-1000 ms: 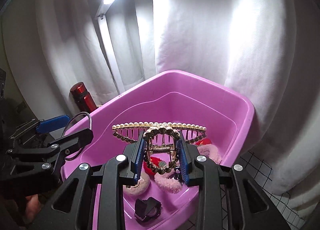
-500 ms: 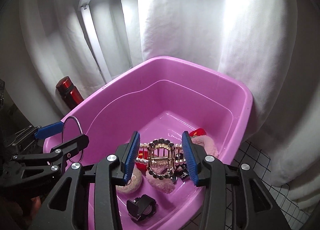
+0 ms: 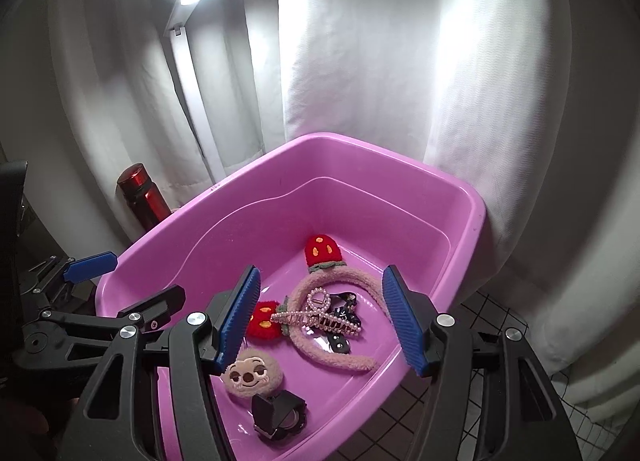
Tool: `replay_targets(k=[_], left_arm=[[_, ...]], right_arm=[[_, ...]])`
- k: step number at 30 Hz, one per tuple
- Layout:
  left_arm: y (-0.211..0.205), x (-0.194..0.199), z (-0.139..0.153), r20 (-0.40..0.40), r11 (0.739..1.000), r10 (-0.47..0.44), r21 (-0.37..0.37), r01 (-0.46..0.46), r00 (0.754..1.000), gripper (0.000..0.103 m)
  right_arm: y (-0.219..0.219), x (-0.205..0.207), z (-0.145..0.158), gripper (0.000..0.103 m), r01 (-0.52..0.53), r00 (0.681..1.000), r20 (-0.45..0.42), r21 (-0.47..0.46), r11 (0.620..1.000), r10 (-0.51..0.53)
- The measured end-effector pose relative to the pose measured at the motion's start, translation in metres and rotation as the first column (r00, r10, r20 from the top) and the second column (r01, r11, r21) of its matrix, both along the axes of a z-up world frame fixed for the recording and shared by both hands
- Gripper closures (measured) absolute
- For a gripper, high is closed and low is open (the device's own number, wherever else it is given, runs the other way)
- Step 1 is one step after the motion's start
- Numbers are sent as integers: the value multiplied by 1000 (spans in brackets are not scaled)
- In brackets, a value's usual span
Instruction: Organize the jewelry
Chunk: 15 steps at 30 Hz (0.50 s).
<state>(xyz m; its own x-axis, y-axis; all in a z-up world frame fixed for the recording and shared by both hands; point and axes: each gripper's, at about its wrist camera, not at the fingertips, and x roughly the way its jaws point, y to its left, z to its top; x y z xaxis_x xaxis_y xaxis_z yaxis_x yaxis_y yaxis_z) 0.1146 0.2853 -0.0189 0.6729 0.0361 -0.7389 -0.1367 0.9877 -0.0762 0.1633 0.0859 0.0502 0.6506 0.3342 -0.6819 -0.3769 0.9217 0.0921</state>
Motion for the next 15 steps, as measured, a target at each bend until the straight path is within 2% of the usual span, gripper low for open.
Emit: replay_targets(k=[11,15], left_arm=[[-11,-9,7,-11,999,24,31,-24,1000,7],[-15,-14,11,-8,999,28,21,-28,1000,7]], right_arm=[[-14,-25,5,42,10,1000,22,12,1000,-10],[-20,-34,6,42,24,999,23,18,1000,-24]])
